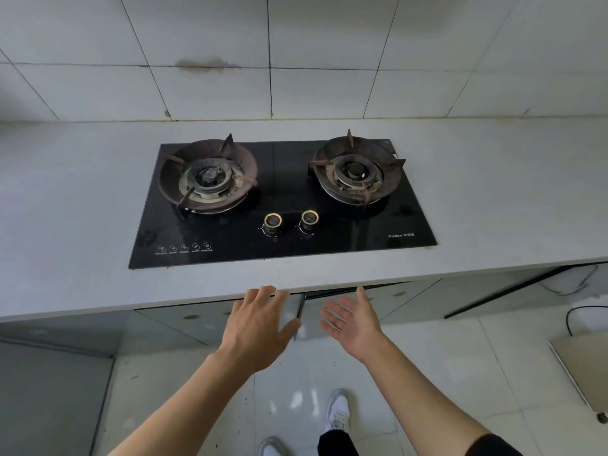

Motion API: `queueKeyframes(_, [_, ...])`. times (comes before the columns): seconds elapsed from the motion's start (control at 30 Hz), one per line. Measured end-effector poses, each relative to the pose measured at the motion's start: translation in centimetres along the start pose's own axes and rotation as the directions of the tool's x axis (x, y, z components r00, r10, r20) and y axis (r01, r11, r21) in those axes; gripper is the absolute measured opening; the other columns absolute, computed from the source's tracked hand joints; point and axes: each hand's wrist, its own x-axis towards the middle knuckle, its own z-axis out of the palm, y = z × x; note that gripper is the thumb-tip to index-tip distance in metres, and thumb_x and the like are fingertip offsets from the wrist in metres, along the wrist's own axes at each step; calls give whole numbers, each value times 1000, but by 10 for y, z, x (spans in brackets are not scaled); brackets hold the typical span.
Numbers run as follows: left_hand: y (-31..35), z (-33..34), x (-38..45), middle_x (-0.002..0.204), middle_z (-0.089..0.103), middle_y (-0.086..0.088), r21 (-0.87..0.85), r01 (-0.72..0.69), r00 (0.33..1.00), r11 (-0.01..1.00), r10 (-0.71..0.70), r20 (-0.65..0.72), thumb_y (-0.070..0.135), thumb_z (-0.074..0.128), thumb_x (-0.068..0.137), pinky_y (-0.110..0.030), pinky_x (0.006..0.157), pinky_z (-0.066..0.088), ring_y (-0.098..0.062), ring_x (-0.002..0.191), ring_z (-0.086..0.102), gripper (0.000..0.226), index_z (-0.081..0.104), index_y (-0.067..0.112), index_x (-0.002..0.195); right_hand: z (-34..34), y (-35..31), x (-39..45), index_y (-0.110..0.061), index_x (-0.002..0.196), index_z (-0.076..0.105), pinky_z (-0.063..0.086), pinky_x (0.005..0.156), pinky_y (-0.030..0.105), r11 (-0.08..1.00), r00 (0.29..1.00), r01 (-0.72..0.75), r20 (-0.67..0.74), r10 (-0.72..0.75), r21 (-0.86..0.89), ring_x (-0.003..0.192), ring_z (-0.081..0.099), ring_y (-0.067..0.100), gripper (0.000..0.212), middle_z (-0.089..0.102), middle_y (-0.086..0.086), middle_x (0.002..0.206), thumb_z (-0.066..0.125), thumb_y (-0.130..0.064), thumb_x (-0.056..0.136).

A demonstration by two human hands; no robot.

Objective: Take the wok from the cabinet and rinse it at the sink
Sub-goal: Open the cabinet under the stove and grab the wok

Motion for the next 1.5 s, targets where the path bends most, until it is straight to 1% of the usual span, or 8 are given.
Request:
queueKeyframes(0.3, [3,27,28,150,34,0,71,-49,999,996,49,-4,57,42,93,-38,109,35,-22,136,29,60,33,23,141,-11,9,41,-2,140,40,46,96,47,977,995,-81,70,68,197,124,51,36,76,53,19,136,35,-63,95])
queueKeyframes(0.57, [-4,53,43,153,31,0,84,-8,995,996,0,98,50,51,93,-37,111,35,-22,138,31,66,26,18,146,-13,17,49,-5,136,48,44,104,48,973,993,-69,111,45,221,124,52,30,75,58,14,132,33,-65,94])
queueKeyframes(0.97, [6,62,48,148,37,-2,73,24,999,997,-26,27,45,55,92,-34,110,35,-22,136,34,63,31,16,142,-5,33,53,-4,140,41,36,111,48,908,979,-112,203,30,404,134,44,31,76,48,16,142,31,-64,96])
queueKeyframes(1.1, [14,68,50,146,38,-1,54,-28,999,998,27,18,40,55,92,-32,107,37,-19,135,33,58,35,14,139,-7,42,55,0,136,44,34,111,46,898,979,-97,203,9,430,135,42,31,67,52,20,134,33,-55,99])
queueKeyframes(1.2, [14,70,49,151,32,-1,76,-47,998,996,44,35,38,56,92,-32,109,34,-19,139,29,62,30,14,143,-12,48,52,2,124,50,39,110,44,927,989,-53,146,-2,372,126,52,32,48,55,21,130,42,-39,102])
queueKeyframes(1.3, [16,71,48,152,29,-2,112,-58,998,992,54,43,36,56,92,-33,111,32,-20,140,27,64,28,13,144,-21,57,48,4,112,55,46,105,41,989,996,39,68,-49,146,112,62,31,27,60,23,120,56,-18,97])
queueKeyframes(1.43, [22,74,50,157,21,-5,144,-141,989,979,133,66,32,53,92,-34,116,25,-22,144,19,67,22,10,147,-29,66,36,6,115,56,49,102,41,983,988,141,-49,-148,-118,87,68,23,35,67,16,86,69,-13,89])
queueKeyframes(1.5, [26,76,53,158,19,-6,152,-179,983,972,169,72,26,51,91,-34,117,21,-22,145,17,67,20,10,148,-36,71,29,4,103,60,53,96,40,961,973,146,-143,-183,-234,74,64,21,32,66,14,77,74,-18,84])
